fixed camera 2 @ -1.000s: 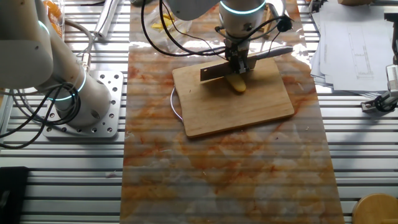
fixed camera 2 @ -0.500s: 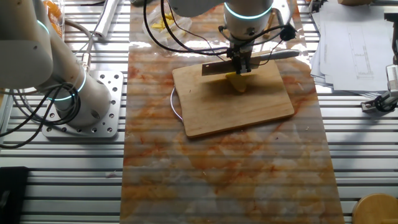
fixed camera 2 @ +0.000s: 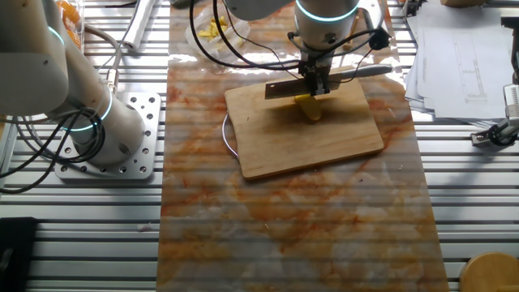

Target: Chop the potatoes

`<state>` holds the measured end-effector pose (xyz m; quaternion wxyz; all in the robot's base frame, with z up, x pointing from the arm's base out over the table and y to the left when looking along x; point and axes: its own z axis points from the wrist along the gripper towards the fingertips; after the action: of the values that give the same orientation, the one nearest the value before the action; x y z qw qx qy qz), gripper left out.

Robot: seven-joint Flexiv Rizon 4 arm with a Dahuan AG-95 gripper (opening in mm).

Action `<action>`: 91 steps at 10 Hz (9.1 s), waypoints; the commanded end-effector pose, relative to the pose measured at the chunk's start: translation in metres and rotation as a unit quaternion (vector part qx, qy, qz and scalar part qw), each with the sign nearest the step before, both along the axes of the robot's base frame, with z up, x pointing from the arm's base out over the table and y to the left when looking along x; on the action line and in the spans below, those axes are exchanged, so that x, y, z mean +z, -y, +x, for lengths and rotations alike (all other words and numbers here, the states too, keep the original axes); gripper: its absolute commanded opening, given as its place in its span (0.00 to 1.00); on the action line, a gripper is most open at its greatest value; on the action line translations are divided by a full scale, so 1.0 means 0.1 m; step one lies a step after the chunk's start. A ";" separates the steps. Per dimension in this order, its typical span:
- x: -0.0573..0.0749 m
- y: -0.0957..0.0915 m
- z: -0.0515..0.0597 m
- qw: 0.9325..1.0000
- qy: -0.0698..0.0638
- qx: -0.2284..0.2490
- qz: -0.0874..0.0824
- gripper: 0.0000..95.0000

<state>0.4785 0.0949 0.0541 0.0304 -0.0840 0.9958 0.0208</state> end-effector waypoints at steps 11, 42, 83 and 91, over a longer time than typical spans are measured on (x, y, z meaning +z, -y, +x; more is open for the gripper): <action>0.09 0.07 0.00 1.000 0.001 0.002 -0.017 0.00; 0.02 0.13 0.05 1.000 0.001 0.007 -0.013 0.00; 0.04 0.23 0.06 1.000 -0.009 -0.018 -0.022 0.00; 0.02 0.27 0.03 1.000 -0.006 -0.015 -0.027 0.00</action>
<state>0.4817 0.0679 0.0554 0.0215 -0.0702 0.9973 -0.0049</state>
